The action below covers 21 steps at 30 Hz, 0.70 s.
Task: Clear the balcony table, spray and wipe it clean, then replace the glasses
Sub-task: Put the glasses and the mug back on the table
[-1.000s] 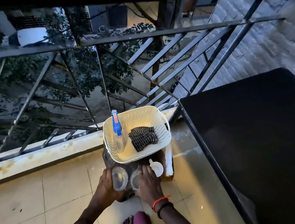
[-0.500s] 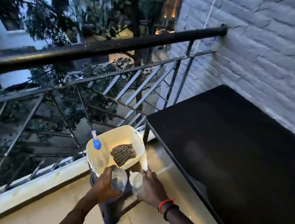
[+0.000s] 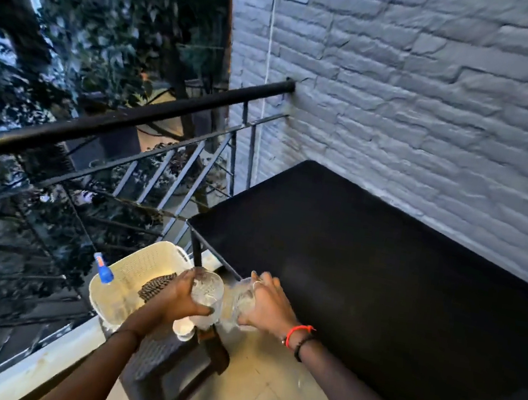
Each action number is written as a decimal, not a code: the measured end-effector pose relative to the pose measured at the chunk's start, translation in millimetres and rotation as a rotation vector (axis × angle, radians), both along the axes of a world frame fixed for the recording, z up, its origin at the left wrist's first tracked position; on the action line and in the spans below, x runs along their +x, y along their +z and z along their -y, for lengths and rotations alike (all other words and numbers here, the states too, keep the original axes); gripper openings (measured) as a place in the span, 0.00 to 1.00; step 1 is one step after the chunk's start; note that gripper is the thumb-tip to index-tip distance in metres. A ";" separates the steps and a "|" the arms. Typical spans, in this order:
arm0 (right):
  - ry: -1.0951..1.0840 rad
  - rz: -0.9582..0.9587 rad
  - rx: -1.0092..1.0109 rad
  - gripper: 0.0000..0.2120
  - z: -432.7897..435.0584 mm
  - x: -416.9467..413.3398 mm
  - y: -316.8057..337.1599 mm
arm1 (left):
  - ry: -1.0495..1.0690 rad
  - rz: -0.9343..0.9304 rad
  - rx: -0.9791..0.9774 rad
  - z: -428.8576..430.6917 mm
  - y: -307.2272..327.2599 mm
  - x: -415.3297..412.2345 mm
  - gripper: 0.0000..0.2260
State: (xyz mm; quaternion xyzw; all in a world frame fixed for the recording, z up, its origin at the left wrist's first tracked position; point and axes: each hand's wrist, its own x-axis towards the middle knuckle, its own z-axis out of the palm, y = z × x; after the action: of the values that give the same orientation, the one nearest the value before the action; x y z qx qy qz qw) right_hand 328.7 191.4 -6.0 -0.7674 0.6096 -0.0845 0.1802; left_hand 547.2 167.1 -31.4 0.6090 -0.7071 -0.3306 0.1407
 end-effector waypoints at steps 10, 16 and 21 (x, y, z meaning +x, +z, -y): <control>-0.223 0.021 -0.038 0.49 -20.8 -106.6 22.0 | -0.153 -0.096 -0.026 16.3 30.1 -109.9 0.44; -0.405 0.051 -0.022 0.49 -26.7 -173.3 26.6 | -0.289 -0.073 0.013 48.8 30.4 -179.3 0.48; -0.543 0.082 -0.037 0.48 -22.8 -222.2 28.6 | -0.411 -0.077 0.038 80.1 33.9 -239.8 0.46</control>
State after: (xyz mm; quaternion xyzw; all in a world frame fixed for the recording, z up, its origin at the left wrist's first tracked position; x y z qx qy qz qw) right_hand 106.5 214.2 22.6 -0.5750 0.7834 -0.1719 0.1614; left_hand 307.4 87.0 2.5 0.4415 -0.8042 -0.3886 0.0855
